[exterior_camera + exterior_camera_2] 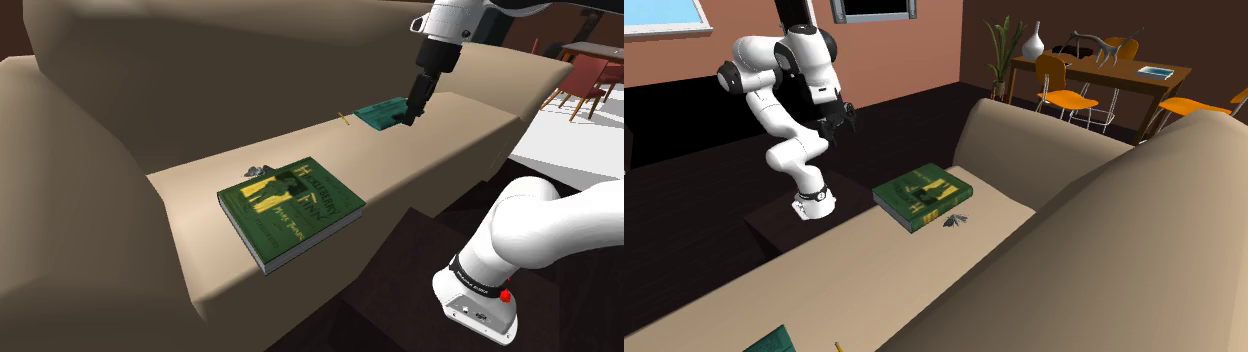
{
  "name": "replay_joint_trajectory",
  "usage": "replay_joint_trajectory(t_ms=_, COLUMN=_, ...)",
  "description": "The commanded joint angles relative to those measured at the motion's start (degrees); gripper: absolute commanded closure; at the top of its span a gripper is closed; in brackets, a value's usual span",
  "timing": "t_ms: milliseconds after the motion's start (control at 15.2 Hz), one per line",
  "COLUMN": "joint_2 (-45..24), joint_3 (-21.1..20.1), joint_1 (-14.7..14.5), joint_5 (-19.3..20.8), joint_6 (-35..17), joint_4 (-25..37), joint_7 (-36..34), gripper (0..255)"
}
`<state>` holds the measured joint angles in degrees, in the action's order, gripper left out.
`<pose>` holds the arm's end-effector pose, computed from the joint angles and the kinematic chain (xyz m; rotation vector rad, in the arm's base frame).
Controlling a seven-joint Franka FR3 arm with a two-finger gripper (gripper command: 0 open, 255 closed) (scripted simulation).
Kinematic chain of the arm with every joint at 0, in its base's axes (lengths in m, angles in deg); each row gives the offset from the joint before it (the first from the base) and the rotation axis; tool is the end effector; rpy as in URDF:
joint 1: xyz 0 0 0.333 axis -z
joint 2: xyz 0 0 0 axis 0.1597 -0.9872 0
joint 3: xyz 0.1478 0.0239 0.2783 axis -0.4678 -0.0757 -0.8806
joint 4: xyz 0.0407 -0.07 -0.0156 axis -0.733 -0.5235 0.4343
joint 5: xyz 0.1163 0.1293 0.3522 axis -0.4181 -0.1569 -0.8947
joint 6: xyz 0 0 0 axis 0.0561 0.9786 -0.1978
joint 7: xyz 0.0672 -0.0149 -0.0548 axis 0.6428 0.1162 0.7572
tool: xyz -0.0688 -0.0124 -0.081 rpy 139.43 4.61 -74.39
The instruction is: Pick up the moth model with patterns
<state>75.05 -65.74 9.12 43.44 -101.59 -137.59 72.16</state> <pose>0.2920 0.0087 0.6185 -3.0096 -0.1826 -0.0375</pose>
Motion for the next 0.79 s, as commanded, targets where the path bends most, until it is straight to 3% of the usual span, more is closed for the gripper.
replay_joint_trajectory(t_ms=0, joint_2=0.0, joint_3=0.0, joint_1=0.0, joint_5=0.0, joint_6=0.0, joint_4=0.0, joint_7=0.0, gripper=0)
replay_joint_trajectory(t_ms=726, joint_2=-22.5, joint_3=-3.33, joint_1=-2.2, joint_5=0.31, joint_6=-14.22, joint_4=6.47, joint_7=2.07, gripper=0)
